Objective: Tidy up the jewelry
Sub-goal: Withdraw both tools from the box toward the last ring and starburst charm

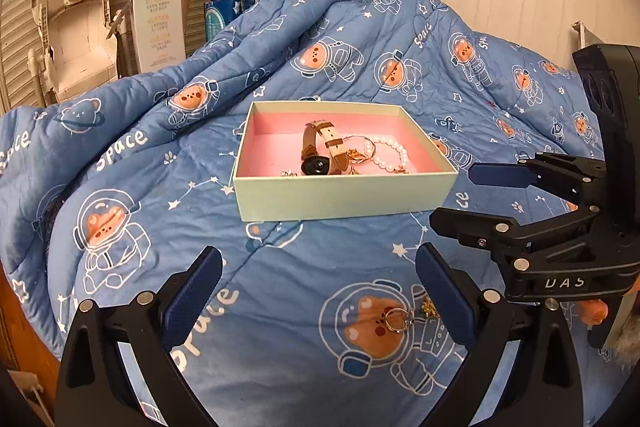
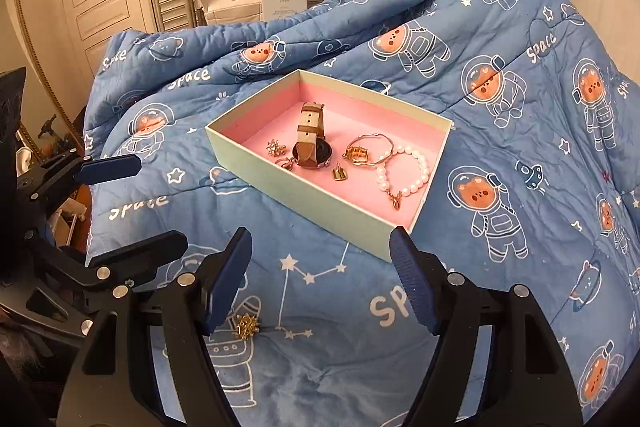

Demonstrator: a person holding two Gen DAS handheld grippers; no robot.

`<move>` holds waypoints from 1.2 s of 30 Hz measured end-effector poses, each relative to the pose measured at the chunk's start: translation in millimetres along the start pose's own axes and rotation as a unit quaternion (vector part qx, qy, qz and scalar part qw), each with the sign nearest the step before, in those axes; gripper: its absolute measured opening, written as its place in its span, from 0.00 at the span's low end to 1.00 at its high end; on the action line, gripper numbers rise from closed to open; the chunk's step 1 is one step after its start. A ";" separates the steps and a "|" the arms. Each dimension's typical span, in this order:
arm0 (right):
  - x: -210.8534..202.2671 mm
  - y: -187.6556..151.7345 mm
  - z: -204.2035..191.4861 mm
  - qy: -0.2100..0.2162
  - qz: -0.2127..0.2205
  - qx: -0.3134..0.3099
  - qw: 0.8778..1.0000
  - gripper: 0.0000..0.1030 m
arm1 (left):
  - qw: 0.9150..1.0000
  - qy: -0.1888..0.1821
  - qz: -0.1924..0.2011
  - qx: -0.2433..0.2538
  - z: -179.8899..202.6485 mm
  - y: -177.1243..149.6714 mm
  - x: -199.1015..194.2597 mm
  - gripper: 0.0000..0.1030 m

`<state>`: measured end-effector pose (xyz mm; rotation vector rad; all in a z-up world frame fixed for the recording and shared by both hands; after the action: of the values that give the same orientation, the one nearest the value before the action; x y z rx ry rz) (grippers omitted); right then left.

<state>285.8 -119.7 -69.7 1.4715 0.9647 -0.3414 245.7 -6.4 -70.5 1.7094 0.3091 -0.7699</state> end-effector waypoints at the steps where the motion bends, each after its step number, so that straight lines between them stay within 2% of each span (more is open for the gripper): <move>1: 0.4 -3.5 -0.1 0.001 -0.002 0.002 1.000 0.69 | 1.000 -0.002 -0.002 -0.001 1.5 -3.1 0.3 0.92; 9: 0.6 -25.4 4.7 0.001 -0.009 0.022 1.000 0.69 | 1.000 -0.003 -0.015 0.007 12.8 -25.2 -1.1 0.92; 19: -6.5 -51.8 13.9 0.004 -0.011 0.028 1.000 0.69 | 0.999 -0.009 -0.034 -0.013 17.1 -48.8 1.2 0.92; 21: -6.3 -57.3 12.3 0.005 -0.014 0.019 1.000 0.67 | 0.999 -0.009 -0.035 -0.012 18.4 -50.2 1.8 0.92; 22: -5.9 -59.4 11.4 0.007 -0.017 0.015 1.000 0.62 | 0.999 -0.009 -0.036 -0.012 19.0 -50.3 2.1 0.92; 25: -6.7 -61.6 9.9 0.013 -0.017 0.015 1.000 0.61 | 0.999 -0.009 -0.035 -0.010 21.3 -50.6 2.1 0.92; 27: -8.0 -62.1 8.5 0.023 -0.017 0.019 0.999 0.55 | 0.999 -0.011 -0.032 -0.007 23.6 -50.9 0.8 0.92; 31: -5.6 -65.4 -2.5 0.034 -0.024 -0.003 0.999 0.51 | 1.000 -0.018 -0.025 0.004 28.0 -51.6 -0.5 0.92; 33: -2.5 -67.3 -8.8 0.038 -0.029 -0.015 0.999 0.50 | 0.999 -0.021 -0.022 0.010 29.9 -52.2 -1.1 0.85; 36: 7.7 -70.7 -14.3 0.039 -0.045 -0.029 0.998 0.40 | 0.999 -0.027 -0.024 0.010 30.2 -54.9 -0.4 0.76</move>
<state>234.4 -113.2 -120.4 1.4004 1.0968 -0.3211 203.8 -18.8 -115.3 1.7018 0.3070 -0.8541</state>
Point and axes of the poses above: each gripper's, at about its wrist camera, not at the fingertips, and x roughly the way its jaws point, z to its right, y to its top, the point moved 4 cm from there along x, roughly the way its jaws point, and after that the axes turned 13 degrees about x, right-handed, at the moved point
